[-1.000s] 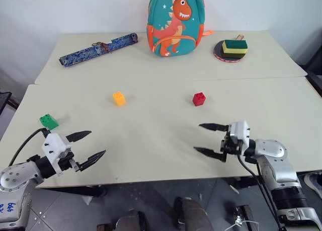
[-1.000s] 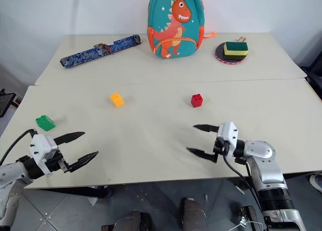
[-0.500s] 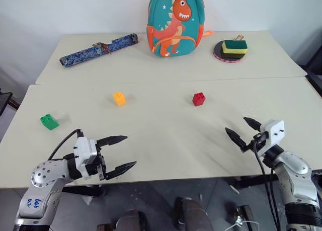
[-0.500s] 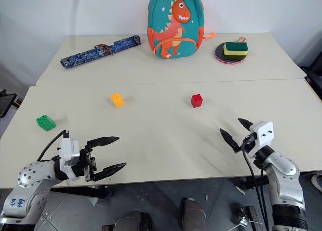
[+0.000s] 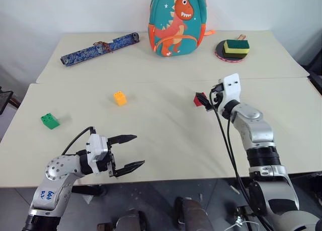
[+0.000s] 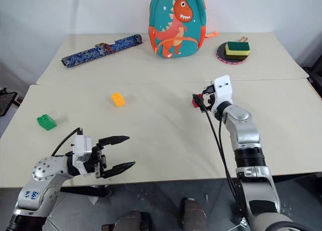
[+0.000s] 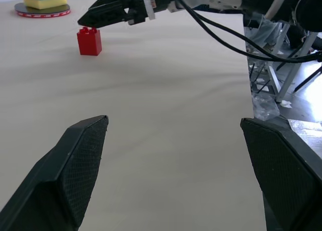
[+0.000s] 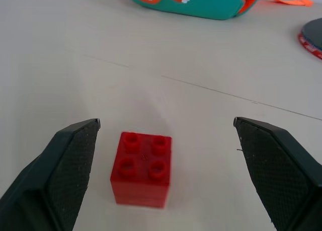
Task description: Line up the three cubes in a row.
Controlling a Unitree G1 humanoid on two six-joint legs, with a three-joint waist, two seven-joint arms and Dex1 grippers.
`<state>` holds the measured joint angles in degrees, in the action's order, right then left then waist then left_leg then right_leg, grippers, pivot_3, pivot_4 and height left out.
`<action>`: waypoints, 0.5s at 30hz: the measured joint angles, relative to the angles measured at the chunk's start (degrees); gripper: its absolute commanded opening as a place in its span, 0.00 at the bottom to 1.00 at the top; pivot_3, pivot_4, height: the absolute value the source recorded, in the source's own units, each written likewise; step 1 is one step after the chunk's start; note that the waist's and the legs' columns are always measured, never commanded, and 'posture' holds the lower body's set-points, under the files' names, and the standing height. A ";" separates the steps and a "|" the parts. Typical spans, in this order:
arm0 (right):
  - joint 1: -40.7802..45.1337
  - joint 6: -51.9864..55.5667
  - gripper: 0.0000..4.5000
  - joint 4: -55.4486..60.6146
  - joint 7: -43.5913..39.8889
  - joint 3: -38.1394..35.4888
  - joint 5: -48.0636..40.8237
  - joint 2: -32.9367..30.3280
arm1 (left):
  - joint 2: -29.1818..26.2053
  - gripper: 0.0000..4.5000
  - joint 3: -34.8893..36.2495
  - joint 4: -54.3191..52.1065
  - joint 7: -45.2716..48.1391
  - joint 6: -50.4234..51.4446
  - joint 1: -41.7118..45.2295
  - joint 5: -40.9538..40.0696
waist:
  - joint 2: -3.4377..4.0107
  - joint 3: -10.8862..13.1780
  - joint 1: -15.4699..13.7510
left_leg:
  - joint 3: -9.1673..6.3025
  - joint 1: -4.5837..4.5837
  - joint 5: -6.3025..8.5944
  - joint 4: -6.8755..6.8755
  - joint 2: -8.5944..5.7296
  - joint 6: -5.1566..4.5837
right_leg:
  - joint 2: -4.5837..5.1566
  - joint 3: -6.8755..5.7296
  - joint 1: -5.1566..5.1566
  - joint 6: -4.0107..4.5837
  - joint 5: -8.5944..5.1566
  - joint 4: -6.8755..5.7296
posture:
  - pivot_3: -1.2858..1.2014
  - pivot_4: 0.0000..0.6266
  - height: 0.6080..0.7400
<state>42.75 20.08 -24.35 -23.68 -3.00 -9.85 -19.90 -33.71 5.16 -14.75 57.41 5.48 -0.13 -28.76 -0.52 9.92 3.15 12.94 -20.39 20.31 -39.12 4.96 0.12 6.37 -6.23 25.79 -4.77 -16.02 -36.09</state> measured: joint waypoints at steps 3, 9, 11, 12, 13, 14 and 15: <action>0.11 0.00 0.99 -2.92 0.76 0.49 0.91 1.35 | 0.00 1.00 0.00 0.00 -0.37 0.00 0.29 0.07 | 0.00 0.00 0.16 | 0.02 -0.02 0.00 0.00 0.00 0.00 | -0.01 0.01 0.00 -0.04 0.02 0.01 | 0.52 0.24 1.00; 0.10 -1.96 0.64 -5.38 0.97 0.55 1.98 2.44 | -0.02 1.00 0.03 0.01 -0.79 -0.01 0.37 0.49 | 0.00 0.00 0.27 | 0.03 -0.02 0.00 0.00 0.02 0.00 | -0.04 0.02 0.00 -0.04 0.02 0.01 | 0.52 0.24 1.00; 0.09 -2.77 0.47 -5.38 -0.40 0.85 1.97 2.52 | -0.03 1.00 0.04 0.01 -0.89 -0.01 0.38 0.57 | 0.00 0.00 0.28 | 0.03 -0.02 0.00 0.01 0.04 0.01 | -0.06 0.02 0.00 -0.04 0.02 0.01 | 0.52 0.24 1.00; 0.07 -2.94 0.41 -5.33 -1.76 0.94 1.88 2.50 | -0.05 1.00 0.08 0.02 -0.90 -0.01 0.38 0.61 | 0.00 0.00 0.27 | 0.03 -0.02 0.00 0.01 0.05 0.01 | -0.08 0.02 0.00 -0.04 0.02 0.02 | 0.52 0.24 1.00; -0.02 -3.31 0.33 -5.27 -3.41 1.25 1.65 2.31 | -0.07 1.00 0.12 0.03 -0.90 -0.01 0.39 0.63 | 0.00 0.00 0.28 | 0.03 -0.02 0.00 0.01 0.05 0.01 | -0.08 0.02 0.00 -0.05 0.02 0.01 | 0.52 0.24 1.00; -0.21 -3.71 0.33 -5.06 -5.43 1.66 1.40 2.01 | -0.12 1.00 0.27 0.08 -0.88 -0.02 0.39 0.69 | 0.00 0.00 0.27 | 0.03 -0.02 0.00 0.01 0.05 0.01 | -0.09 0.02 0.00 -0.04 0.02 0.02 | 0.52 0.24 1.00; -0.33 -3.94 0.33 -4.99 -8.02 2.02 1.17 1.46 | -0.23 1.00 0.56 0.27 -0.86 -0.05 0.39 0.73 | 0.00 0.00 0.27 | 0.03 -0.02 0.00 0.01 0.05 0.01 | -0.09 0.02 0.00 -0.04 0.02 0.02 | 0.52 0.24 1.00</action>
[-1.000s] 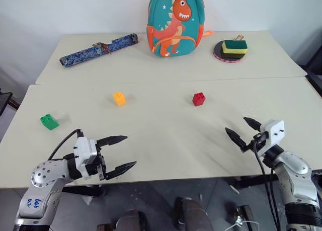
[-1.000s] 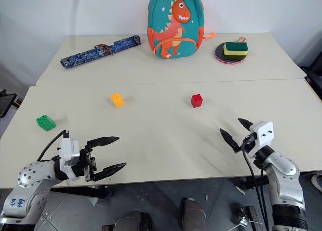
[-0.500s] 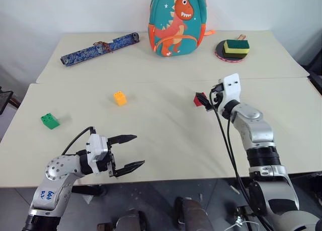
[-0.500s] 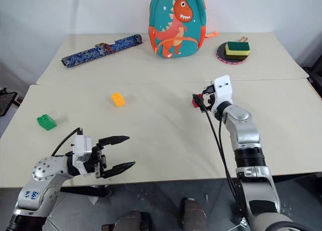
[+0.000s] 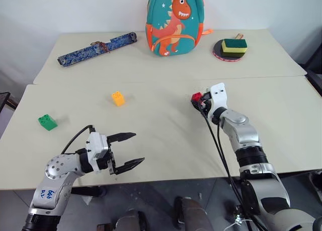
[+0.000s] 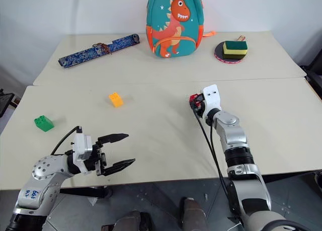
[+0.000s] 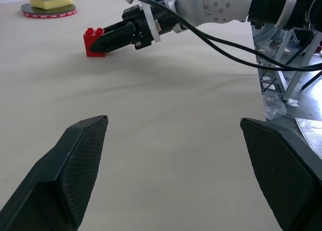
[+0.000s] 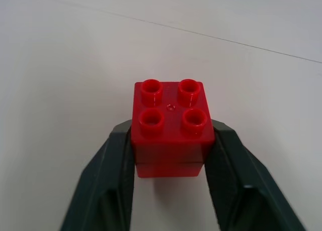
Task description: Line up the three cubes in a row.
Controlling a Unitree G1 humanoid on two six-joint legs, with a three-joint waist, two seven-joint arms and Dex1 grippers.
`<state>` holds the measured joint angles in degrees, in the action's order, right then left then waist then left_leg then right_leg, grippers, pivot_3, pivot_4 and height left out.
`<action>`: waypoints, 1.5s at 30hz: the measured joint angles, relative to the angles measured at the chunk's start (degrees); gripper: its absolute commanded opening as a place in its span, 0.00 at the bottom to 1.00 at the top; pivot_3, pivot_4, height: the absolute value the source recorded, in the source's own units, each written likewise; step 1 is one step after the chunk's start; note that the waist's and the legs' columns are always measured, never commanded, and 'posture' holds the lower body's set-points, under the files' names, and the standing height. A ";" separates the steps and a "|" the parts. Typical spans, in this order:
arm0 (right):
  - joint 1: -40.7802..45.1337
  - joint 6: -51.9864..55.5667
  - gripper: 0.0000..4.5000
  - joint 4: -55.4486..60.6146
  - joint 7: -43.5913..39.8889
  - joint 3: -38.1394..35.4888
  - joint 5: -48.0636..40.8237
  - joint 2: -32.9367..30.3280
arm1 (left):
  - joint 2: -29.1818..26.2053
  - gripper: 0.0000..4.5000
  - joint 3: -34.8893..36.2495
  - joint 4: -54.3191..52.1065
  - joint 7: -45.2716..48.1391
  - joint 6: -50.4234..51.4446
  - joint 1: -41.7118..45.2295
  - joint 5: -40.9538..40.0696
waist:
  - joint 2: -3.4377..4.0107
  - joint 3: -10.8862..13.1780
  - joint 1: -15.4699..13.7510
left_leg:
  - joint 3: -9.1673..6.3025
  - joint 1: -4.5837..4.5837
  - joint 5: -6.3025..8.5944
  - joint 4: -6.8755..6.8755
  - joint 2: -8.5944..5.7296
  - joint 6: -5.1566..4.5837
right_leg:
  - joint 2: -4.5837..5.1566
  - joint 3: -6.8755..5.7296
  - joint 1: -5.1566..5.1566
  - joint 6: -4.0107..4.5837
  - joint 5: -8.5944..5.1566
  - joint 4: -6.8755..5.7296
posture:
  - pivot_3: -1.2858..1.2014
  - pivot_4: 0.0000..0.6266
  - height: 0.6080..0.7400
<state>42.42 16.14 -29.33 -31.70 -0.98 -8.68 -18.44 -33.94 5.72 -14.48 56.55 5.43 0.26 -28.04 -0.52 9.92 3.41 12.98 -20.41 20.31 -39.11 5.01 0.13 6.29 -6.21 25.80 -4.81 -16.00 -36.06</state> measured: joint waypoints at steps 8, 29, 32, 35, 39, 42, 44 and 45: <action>-4.92 -3.72 0.33 10.47 -44.83 9.31 -8.50 -13.48 | -1.27 1.00 3.87 2.06 0.23 -0.57 -3.49 0.00 | 0.00 0.01 -0.27 | -0.02 0.08 0.05 0.03 0.03 0.00 | 0.00 -0.06 -0.08 0.00 0.00 0.11 | 0.52 0.24 1.00; -0.35 -26.00 0.95 -8.64 -51.71 10.26 -4.30 -8.08 | 0.22 1.00 13.24 1.05 -5.46 -1.19 -10.40 -0.73 | 0.00 0.01 -0.01 | -0.14 0.23 0.04 -0.10 0.05 0.01 | 0.11 0.06 -0.04 0.05 -0.03 0.00 | 0.52 0.24 1.00; -0.85 -28.41 0.99 -5.03 -52.80 3.99 -10.54 -7.98 | 6.64 1.00 20.89 2.54 -13.43 -6.24 -12.17 -0.39 | -0.03 0.00 -0.13 | -0.34 0.24 0.06 -0.10 0.02 -0.01 | 0.14 0.04 -0.07 0.04 -0.02 0.02 | 0.52 0.24 1.00; -3.00 -28.84 0.99 -1.02 -55.11 -0.37 -16.00 -8.97 | 12.17 1.00 27.57 5.00 -21.41 -10.39 -15.51 1.37 | -0.04 -0.01 -0.17 | -0.39 0.26 0.08 -0.09 0.02 -0.05 | 0.16 -0.02 -0.13 0.02 -0.01 0.08 | 0.52 0.24 1.00; -8.24 -25.89 0.99 2.53 -55.81 -1.80 -19.82 -10.54 | 21.84 1.00 36.37 7.73 -35.36 -12.34 -18.78 1.23 | -0.09 0.00 -0.26 | -0.41 0.26 0.12 -0.12 -0.04 -0.15 | 0.27 -0.03 -0.18 0.00 0.00 0.10 | 0.52 0.24 1.00; -9.32 -23.08 0.99 4.68 -55.96 -1.84 -21.48 -13.23 | 26.06 1.00 39.11 7.21 -42.56 -12.21 -21.00 1.19 | -0.14 -0.02 -0.38 | -0.42 0.27 0.13 -0.17 -0.11 -0.22 | 0.33 -0.05 -0.22 -0.02 0.01 0.12 | 0.52 0.24 1.00; -9.81 -23.06 0.99 6.42 -56.00 -1.71 -21.70 -13.34 | 26.67 1.00 38.78 6.83 -44.61 -12.01 -20.57 1.20 | -0.23 -0.08 -0.67 | -0.53 0.28 0.12 -0.19 -0.11 -0.22 | 0.32 -0.14 -0.28 0.00 0.00 0.11 | 0.52 0.24 1.00; -10.33 -23.13 0.99 6.85 -56.03 -1.59 -21.71 -13.34 | 26.88 1.00 38.47 6.32 -45.62 -11.80 -19.79 1.21 | -0.26 -0.10 -0.96 | -0.55 0.28 0.12 -0.19 -0.11 -0.22 | 0.33 -0.15 -0.30 0.01 0.01 0.11 | 0.52 0.24 1.00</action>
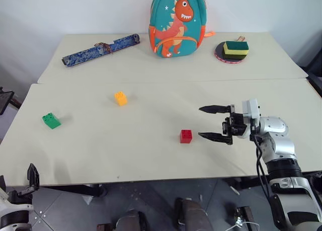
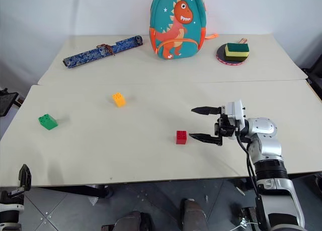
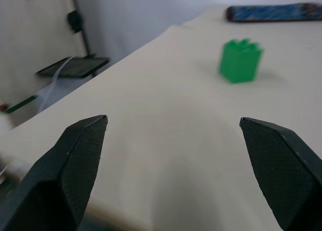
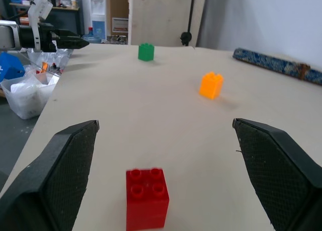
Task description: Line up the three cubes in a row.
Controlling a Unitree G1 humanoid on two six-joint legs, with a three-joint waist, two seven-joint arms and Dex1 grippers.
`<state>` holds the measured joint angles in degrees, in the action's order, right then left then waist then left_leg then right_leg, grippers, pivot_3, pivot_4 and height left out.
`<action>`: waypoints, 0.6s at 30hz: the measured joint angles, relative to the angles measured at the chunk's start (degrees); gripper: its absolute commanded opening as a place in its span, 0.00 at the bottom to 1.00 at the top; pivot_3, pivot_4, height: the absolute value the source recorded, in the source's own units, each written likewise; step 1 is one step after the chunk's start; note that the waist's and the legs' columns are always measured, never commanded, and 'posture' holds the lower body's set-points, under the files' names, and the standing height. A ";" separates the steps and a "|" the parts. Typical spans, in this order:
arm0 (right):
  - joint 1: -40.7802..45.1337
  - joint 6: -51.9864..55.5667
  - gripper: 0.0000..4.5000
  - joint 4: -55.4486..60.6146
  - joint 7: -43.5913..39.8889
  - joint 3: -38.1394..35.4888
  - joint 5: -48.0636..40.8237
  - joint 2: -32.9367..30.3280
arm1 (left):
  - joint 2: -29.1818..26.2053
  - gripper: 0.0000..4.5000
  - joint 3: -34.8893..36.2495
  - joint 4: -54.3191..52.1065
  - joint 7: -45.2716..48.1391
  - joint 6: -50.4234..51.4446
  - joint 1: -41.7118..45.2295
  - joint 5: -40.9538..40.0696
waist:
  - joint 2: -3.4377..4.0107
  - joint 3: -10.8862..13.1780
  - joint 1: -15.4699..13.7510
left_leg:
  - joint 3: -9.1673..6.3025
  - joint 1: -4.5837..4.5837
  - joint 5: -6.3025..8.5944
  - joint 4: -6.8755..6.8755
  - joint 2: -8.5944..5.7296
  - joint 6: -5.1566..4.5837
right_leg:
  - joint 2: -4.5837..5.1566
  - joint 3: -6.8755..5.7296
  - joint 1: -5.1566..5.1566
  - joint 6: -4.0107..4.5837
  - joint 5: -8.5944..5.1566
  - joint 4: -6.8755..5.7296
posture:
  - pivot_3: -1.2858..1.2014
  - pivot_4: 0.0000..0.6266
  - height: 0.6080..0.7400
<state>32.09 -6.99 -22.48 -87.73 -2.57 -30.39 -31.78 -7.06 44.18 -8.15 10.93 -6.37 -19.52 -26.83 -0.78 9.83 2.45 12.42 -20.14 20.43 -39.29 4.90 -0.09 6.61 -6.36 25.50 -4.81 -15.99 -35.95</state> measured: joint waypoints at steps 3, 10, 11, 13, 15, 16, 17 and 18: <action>-1.73 0.08 0.99 0.65 0.01 0.09 0.00 -0.01 | 0.03 1.00 -2.39 -1.50 -3.40 1.80 2.85 0.95 | -0.02 -0.01 -0.52 | 0.03 0.00 0.00 -0.01 -0.04 -0.01 | 0.02 0.03 -0.01 0.00 0.00 0.00 | 0.52 0.24 1.00; -2.74 3.06 0.99 5.73 0.06 2.06 -0.30 0.00 | -3.81 1.00 -11.62 -3.21 -17.35 17.01 19.75 8.77 | -0.14 -0.09 -0.81 | -0.02 -0.02 -0.03 -0.12 0.00 0.02 | -0.04 -0.02 -0.02 -0.02 0.03 -0.12 | 0.52 0.24 1.00; -2.91 3.54 0.99 6.05 0.09 2.23 -0.30 0.00 | -4.22 1.00 -11.81 -2.96 -19.30 18.44 22.54 9.52 | -0.14 -0.09 -0.69 | 0.00 -0.04 -0.02 -0.11 0.02 0.02 | -0.05 -0.02 -0.01 -0.02 0.03 -0.11 | 0.52 0.24 1.00; -3.07 4.46 0.99 6.93 0.21 2.31 -0.35 0.04 | -5.90 1.00 -13.20 -1.13 -22.31 20.10 26.57 12.61 | -0.14 -0.09 -0.66 | 0.02 -0.03 -0.02 -0.11 0.02 0.04 | -0.07 -0.05 -0.01 -0.04 0.03 -0.12 | 0.52 0.24 1.00; -3.08 5.46 0.99 8.37 0.30 2.40 -0.47 0.09 | -7.29 1.00 -13.83 1.58 -24.83 21.39 29.91 14.98 | -0.14 -0.09 -0.70 | 0.02 -0.03 -0.03 -0.11 0.03 0.05 | -0.09 -0.09 -0.01 -0.04 0.03 -0.13 | 0.52 0.24 1.00; -3.09 5.94 0.99 9.05 0.37 2.41 -0.52 0.09 | -7.36 1.00 -13.73 2.75 -25.80 21.75 31.13 15.34 | -0.15 -0.09 -0.74 | 0.02 -0.04 -0.03 -0.11 0.03 0.05 | -0.08 -0.09 -0.01 -0.04 0.04 -0.13 | 0.52 0.24 1.00; -3.11 6.20 0.99 9.58 0.46 2.41 -0.53 0.11 | -7.36 1.00 -13.73 3.98 -26.35 21.93 32.02 15.53 | -0.15 -0.09 -0.81 | 0.02 -0.05 -0.03 -0.11 0.03 0.05 | -0.08 -0.10 -0.01 -0.05 0.04 -0.13 | 0.52 0.24 1.00; -3.16 6.51 0.99 10.17 0.62 2.39 -0.53 0.13 | -7.38 1.00 -13.72 5.57 -26.78 22.06 32.93 15.66 | -0.15 -0.09 -0.88 | 0.03 -0.05 -0.03 -0.11 0.02 0.05 | -0.08 -0.10 -0.01 -0.06 0.04 -0.12 | 0.52 0.24 1.00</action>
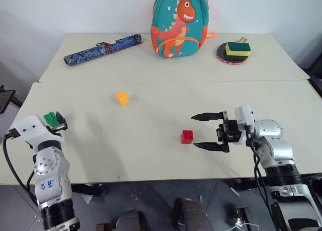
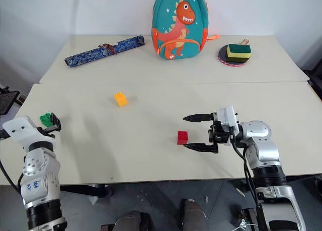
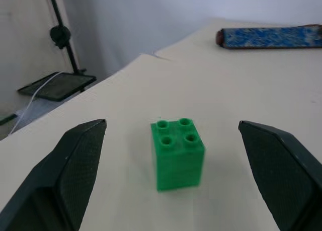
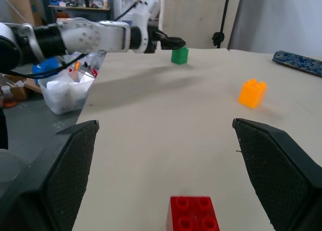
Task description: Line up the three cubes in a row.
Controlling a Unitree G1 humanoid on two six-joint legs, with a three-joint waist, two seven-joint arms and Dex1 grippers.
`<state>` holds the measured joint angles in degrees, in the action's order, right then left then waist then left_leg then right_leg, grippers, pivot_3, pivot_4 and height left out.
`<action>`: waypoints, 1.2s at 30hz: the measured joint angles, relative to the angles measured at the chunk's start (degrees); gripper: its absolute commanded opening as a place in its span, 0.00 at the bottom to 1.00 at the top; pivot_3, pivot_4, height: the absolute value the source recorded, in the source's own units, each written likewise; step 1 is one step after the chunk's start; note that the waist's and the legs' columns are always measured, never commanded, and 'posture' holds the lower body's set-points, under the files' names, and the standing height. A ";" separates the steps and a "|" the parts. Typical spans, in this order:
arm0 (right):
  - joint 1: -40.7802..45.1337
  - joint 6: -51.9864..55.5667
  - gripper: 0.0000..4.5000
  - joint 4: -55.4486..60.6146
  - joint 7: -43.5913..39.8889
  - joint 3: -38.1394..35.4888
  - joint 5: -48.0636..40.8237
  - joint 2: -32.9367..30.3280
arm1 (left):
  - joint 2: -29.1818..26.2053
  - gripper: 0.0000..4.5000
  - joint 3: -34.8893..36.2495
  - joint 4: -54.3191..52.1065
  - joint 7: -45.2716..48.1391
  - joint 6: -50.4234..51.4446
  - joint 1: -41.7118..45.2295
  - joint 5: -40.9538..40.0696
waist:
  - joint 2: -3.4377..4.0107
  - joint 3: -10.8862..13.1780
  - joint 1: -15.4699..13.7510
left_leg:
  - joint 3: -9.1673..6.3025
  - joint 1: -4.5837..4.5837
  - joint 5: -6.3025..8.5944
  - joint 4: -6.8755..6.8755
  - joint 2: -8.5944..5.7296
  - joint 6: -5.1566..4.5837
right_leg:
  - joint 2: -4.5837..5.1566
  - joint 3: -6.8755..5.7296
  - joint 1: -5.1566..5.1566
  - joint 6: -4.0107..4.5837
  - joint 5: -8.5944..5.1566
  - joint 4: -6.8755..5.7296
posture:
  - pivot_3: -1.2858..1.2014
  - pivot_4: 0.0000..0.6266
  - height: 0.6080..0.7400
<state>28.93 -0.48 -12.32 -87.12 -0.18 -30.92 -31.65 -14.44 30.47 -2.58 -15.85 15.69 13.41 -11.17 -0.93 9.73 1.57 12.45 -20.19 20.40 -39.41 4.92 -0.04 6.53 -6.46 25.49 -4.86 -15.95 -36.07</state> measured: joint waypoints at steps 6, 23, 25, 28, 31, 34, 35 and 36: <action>-0.39 0.45 1.00 1.17 1.58 -0.17 0.08 0.18 | -0.61 0.87 -0.08 8.72 -1.42 -0.25 4.90 0.35 | -0.02 -0.01 -0.08 | 0.06 -0.04 0.00 -0.09 -0.01 0.00 | 0.00 -0.03 -0.01 -0.01 0.01 0.00 | 0.52 0.24 1.00; -5.64 -0.74 1.00 4.88 5.75 -4.58 0.36 -4.10 | -15.55 0.33 -1.76 4.85 46.70 -5.40 -2.43 -20.51 | -0.12 0.05 -0.17 | 0.40 -0.10 0.05 -0.15 0.08 0.12 | -0.04 -0.14 0.10 0.05 -0.03 -0.36 | 0.52 0.24 1.00; -7.81 -0.79 1.00 5.18 5.66 -6.99 0.30 -6.85 | -24.02 0.33 -7.69 3.41 62.04 -5.31 -1.77 -21.24 | -0.06 0.03 -0.82 | 0.40 -0.09 0.07 -0.19 0.03 0.13 | -0.01 -0.16 0.03 0.07 -0.05 -0.03 | 0.52 0.24 1.00; -10.15 -0.79 1.00 5.19 5.58 -7.89 0.32 -7.91 | -26.11 0.33 -17.27 4.80 75.12 -6.44 2.50 -19.67 | 0.16 0.00 -1.11 | 0.58 -0.03 0.08 -0.19 0.01 0.10 | 0.00 -0.06 0.00 0.07 -0.04 0.08 | 0.52 0.24 1.00; -11.41 -0.73 1.00 5.17 6.02 -8.46 0.35 -8.31 | -23.13 0.33 -25.62 10.10 82.37 -8.17 7.49 -16.33 | 0.18 0.02 -0.94 | 0.56 -0.05 0.06 -0.19 0.04 0.11 | -0.07 -0.07 0.05 0.07 -0.04 0.02 | 0.52 0.24 1.00; -11.76 -0.29 1.00 6.01 6.93 -9.12 0.30 -8.60 | -16.20 0.33 -35.91 17.86 88.48 -13.26 15.24 -10.38 | 0.18 0.02 -1.15 | 0.55 -0.10 0.06 -0.25 0.02 0.10 | -0.10 -0.06 0.04 0.04 -0.03 0.07 | 0.52 0.24 1.00; -12.05 0.54 1.00 6.96 7.09 -9.16 0.14 -8.75 | -14.07 0.33 -38.09 20.85 89.14 -15.11 16.88 -8.63 | 0.17 0.02 -1.21 | 0.50 -0.12 0.07 -0.26 0.02 0.09 | -0.10 -0.07 0.04 0.03 -0.02 0.08 | 0.52 0.24 1.00; -12.78 1.43 1.00 8.11 7.30 -9.24 -0.12 -9.07 | -12.47 0.33 -39.35 24.24 89.22 -17.17 18.42 -6.93 | 0.16 0.03 -1.15 | 0.49 -0.13 0.07 -0.27 0.03 0.10 | -0.10 -0.07 0.07 0.03 -0.02 0.07 | 0.52 0.24 1.00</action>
<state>16.14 0.95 -4.21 -79.81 -9.42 -31.04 -40.72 -26.91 -8.89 21.66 73.37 -1.48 31.83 -18.10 -0.78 9.76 0.41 12.94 -20.32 20.47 -39.67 4.96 0.05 6.43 -6.53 25.56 -4.83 -15.97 -36.00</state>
